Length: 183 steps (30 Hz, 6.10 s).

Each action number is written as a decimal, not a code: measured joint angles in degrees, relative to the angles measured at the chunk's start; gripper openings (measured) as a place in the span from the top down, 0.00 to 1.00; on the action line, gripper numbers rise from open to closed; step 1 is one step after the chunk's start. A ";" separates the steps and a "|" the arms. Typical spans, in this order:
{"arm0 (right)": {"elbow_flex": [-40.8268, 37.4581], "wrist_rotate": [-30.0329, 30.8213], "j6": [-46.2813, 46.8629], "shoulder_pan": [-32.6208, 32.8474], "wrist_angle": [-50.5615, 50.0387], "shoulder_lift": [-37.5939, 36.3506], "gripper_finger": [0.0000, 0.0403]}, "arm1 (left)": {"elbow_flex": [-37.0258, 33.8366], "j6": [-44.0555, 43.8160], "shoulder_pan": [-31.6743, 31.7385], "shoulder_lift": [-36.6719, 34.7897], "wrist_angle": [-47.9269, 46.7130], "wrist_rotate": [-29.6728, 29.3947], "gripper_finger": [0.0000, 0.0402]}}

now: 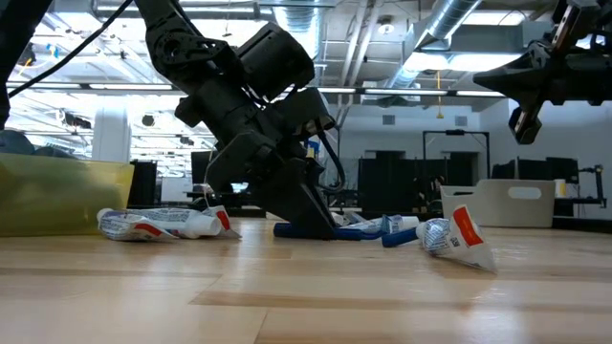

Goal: Pick & Place Travel size toiletries
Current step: Put the dark blue razor into the black bin

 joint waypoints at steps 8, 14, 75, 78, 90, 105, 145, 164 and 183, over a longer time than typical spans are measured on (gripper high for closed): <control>0.00 0.00 0.00 0.00 0.00 -0.01 1.00 | -0.02 -0.36 0.00 -0.02 -0.09 -0.27 0.93; 0.00 0.00 0.00 0.01 0.00 -0.01 1.00 | -0.10 -2.89 -0.28 -0.36 -0.04 -0.59 0.93; 0.00 0.00 0.00 0.02 0.02 0.00 1.00 | -0.15 -55.10 -50.07 -31.05 -55.48 3.62 0.94; 0.00 0.00 0.00 0.02 0.02 0.00 1.00 | -0.15 -55.08 -50.07 -28.84 -55.49 3.62 0.94; 0.00 0.00 0.00 0.00 0.02 0.00 1.00 | -0.15 -55.05 -50.07 -27.23 -55.47 2.53 0.83; 0.00 0.00 0.00 0.02 0.00 0.00 1.00 | -0.22 -64.53 -46.60 -31.88 -53.53 1.67 0.59; 0.00 0.00 0.00 0.00 0.02 -0.02 1.00 | -0.20 -35.17 -3.41 -6.31 -7.57 -34.88 0.39; 0.00 0.00 0.00 0.01 0.02 -0.02 1.00 | 0.09 -37.81 -5.21 0.77 -3.25 -35.42 0.51; 0.00 0.00 0.00 0.00 0.02 -0.01 1.00 | -0.04 -37.51 -5.09 0.83 -4.17 -34.05 0.90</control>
